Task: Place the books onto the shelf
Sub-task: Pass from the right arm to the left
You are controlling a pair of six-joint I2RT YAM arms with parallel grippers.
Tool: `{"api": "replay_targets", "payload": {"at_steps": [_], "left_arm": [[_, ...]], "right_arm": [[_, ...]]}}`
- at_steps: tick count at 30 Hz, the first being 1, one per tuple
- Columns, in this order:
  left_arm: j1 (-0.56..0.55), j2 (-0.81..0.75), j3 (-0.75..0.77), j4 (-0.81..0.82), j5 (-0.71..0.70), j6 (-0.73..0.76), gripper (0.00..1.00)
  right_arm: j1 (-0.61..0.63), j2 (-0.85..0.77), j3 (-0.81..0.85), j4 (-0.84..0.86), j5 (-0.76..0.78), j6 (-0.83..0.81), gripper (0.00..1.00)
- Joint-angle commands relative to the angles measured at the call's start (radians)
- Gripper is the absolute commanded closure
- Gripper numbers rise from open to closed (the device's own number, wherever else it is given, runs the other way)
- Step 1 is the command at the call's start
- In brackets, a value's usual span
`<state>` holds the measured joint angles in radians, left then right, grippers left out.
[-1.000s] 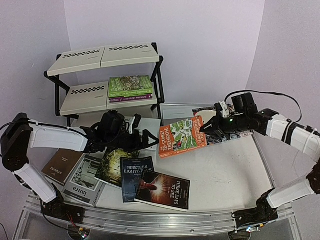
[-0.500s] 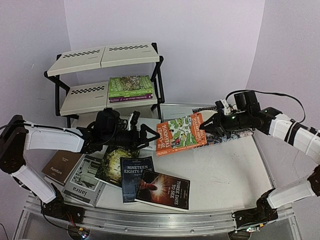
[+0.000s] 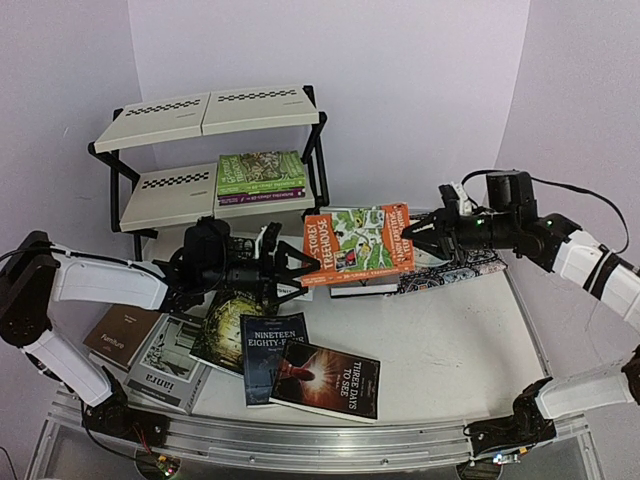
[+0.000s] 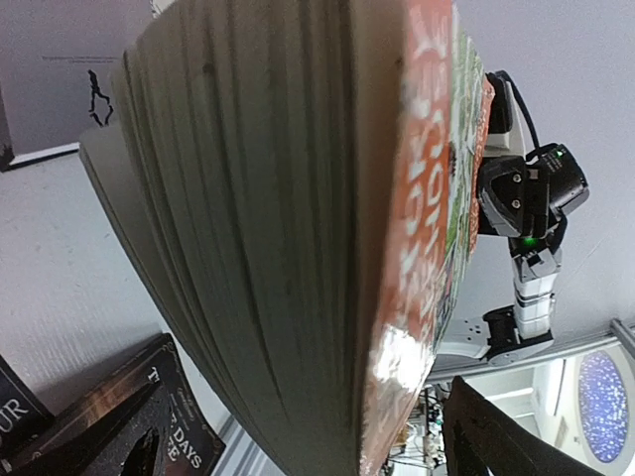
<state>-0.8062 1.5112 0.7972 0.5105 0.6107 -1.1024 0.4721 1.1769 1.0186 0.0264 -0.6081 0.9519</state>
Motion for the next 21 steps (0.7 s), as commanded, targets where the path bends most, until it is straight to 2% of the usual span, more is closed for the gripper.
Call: {"api": "replay_targets", "payload": {"at_steps": [1,6,10,14,16,17,19,21], "left_arm": [[0.002,0.001,-0.023,0.213,0.075,-0.135,0.07],[0.002,-0.016,-0.038,0.257,0.067,-0.175,0.19],[0.002,-0.047,-0.054,0.26,0.04,-0.177,0.39],[0.002,-0.062,-0.07,0.261,0.028,-0.172,0.65],[0.002,-0.067,-0.081,0.26,0.015,-0.169,0.86],[0.002,-0.069,-0.085,0.26,0.011,-0.167,0.93],[0.002,-0.073,-0.088,0.26,0.01,-0.161,1.0],[0.002,-0.082,-0.085,0.26,0.01,-0.151,1.0]], "right_arm": [[0.004,-0.049,0.005,0.174,-0.077,0.065,1.0],[0.004,-0.049,-0.016,0.188,-0.082,0.074,1.0],[0.004,-0.046,-0.035,0.19,-0.088,0.079,1.0],[0.003,-0.051,-0.059,0.192,-0.087,0.081,1.0],[0.003,-0.049,-0.071,0.191,-0.085,0.082,0.95],[0.004,-0.048,-0.079,0.191,-0.085,0.083,0.91],[0.004,-0.042,-0.093,0.191,-0.086,0.083,0.8],[0.004,-0.039,-0.11,0.191,-0.087,0.079,0.72]]}}
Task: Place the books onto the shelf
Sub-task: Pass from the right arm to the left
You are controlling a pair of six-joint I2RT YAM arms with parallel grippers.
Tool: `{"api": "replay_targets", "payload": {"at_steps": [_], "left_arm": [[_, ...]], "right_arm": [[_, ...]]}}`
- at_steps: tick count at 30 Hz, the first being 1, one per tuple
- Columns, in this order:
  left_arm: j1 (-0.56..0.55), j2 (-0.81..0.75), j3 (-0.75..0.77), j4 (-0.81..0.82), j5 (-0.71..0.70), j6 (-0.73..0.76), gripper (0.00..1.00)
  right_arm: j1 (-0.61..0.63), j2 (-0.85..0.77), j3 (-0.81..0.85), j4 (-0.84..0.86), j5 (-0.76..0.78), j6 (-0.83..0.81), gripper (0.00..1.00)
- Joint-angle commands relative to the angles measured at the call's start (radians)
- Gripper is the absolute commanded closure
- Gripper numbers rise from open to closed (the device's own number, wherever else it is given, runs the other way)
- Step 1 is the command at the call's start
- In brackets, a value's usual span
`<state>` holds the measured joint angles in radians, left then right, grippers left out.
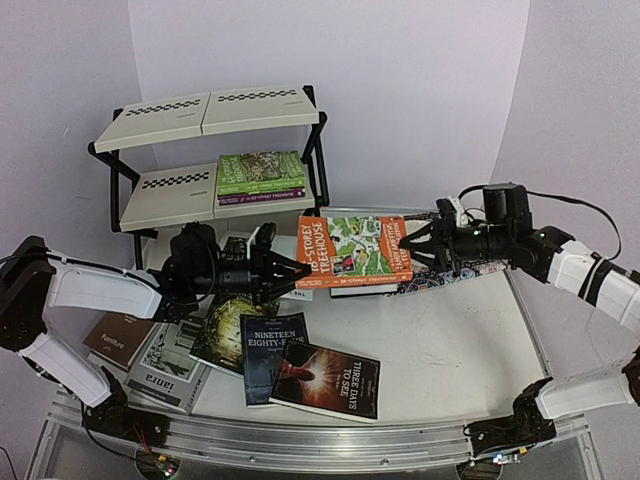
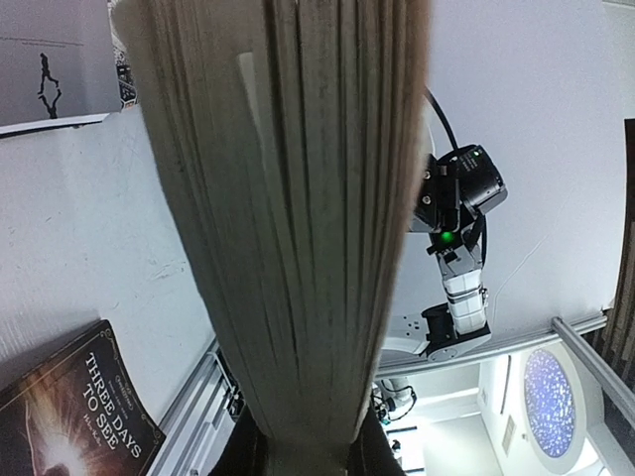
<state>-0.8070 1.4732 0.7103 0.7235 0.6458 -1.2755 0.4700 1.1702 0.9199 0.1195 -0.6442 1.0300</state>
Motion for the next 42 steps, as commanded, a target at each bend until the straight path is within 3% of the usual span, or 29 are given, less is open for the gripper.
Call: {"api": "replay_targets", "payload": {"at_steps": [1,6,8,22,32,42], "left_arm": [[0.004,-0.054,0.003,0.047,-0.027,0.024,1.0],[0.01,-0.1,-0.009,0.045,-0.048,0.03,1.0],[0.017,-0.118,-0.017,0.046,-0.06,0.03,1.0],[0.062,-0.217,-0.041,0.045,-0.101,0.039,1.0],[0.138,-0.317,-0.085,0.015,-0.069,0.043,1.0],[0.143,-0.352,-0.094,-0.019,-0.055,0.05,1.0]], "right_arm": [[0.006,-0.033,-0.019,0.097,-0.049,-0.004,0.65],[0.006,-0.044,-0.062,0.089,-0.02,-0.018,0.32],[0.006,-0.046,-0.076,0.087,-0.014,-0.017,0.24],[0.059,-0.033,-0.113,0.188,0.009,0.048,0.17],[0.209,0.121,0.009,0.338,0.046,0.07,0.36],[0.227,0.171,0.089,0.398,0.064,0.085,0.26]]}}
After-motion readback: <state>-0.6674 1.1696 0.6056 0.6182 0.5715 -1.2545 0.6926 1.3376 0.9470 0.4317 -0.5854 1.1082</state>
